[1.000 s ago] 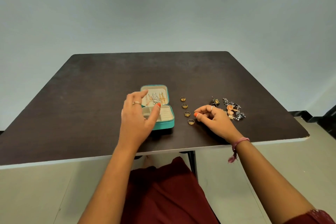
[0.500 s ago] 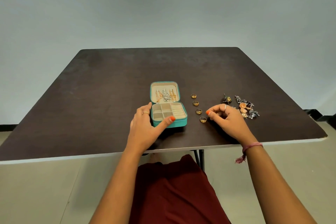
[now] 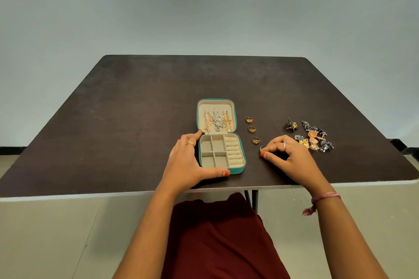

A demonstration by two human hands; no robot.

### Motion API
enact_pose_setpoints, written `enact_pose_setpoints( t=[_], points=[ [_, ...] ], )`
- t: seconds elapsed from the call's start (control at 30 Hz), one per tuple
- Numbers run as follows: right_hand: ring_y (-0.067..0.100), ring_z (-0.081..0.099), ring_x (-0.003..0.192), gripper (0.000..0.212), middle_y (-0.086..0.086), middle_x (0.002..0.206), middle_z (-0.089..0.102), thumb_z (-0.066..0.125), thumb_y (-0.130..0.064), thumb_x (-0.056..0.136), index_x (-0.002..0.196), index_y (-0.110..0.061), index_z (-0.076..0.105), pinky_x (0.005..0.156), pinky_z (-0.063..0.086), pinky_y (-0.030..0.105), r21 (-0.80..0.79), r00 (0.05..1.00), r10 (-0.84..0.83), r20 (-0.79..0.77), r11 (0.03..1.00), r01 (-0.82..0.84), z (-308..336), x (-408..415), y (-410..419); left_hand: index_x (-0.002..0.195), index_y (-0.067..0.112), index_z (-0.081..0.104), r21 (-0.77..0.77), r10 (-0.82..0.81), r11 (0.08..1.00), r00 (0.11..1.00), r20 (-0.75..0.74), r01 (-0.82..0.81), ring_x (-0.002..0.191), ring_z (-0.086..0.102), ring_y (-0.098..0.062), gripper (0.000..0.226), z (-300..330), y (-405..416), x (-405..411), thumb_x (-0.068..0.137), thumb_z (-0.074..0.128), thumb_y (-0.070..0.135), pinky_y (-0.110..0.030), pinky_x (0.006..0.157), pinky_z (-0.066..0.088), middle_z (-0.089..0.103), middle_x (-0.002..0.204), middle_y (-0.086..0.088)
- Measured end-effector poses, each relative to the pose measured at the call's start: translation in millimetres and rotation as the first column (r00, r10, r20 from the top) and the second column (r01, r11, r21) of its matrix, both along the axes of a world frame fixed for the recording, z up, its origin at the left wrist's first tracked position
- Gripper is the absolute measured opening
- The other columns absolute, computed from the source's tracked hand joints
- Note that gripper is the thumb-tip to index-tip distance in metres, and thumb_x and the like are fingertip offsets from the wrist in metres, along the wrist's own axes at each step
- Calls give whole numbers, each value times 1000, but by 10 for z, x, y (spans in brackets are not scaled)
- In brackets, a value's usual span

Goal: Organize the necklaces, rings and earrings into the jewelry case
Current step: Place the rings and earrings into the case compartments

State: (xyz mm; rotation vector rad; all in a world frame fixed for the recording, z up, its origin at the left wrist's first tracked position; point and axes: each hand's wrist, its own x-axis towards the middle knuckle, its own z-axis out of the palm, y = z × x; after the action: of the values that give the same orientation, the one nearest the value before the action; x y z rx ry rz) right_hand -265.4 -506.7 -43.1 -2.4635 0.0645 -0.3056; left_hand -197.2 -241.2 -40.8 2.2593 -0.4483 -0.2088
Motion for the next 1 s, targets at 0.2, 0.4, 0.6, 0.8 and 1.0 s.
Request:
enact_pose_setpoints(
  t=[0.2,0.4,0.6,0.8,1.0],
  points=[
    [5,59,89,10,-6,96,64,63,-23,89,88,-31,69,78,45,22,199,999,23,-39,980,-15,122,-22,96,150,28,18,44,-64,997,997,51,62,120,30,-1,121,-18,7,-13,52,80,65,-27,105,33,31,132,16],
    [-4,58,81,16,-8,89,66,53,-14,95,93,-21,67,73,43,11,416,938,213,-272,905,-85,476,136,387,148,26,21,40,-61,998,993,104,57,117,29,1,118,-47,11,-1,53,78,66,-26,104,33,32,130,16],
    [10,60,96,16,-2,105,70,55,-20,95,101,-16,69,83,46,25,389,857,187,-480,921,17,511,439,515,148,26,21,43,-62,997,992,114,57,114,28,2,118,-45,8,-12,53,78,67,-29,107,32,32,127,16],
    [14,62,106,14,-3,102,71,58,-19,93,89,-20,71,100,44,32,329,796,185,-576,944,18,530,579,579,148,25,22,40,-54,998,991,122,50,115,30,0,119,-55,20,-7,52,75,70,-30,109,32,31,123,18],
    [14,63,100,10,-3,100,71,64,-25,89,92,-21,72,93,48,33,211,836,139,-531,977,-28,542,560,602,149,26,22,41,-58,998,990,127,53,113,28,2,118,-65,16,-1,53,75,70,-29,107,31,30,121,19]
  ],
)
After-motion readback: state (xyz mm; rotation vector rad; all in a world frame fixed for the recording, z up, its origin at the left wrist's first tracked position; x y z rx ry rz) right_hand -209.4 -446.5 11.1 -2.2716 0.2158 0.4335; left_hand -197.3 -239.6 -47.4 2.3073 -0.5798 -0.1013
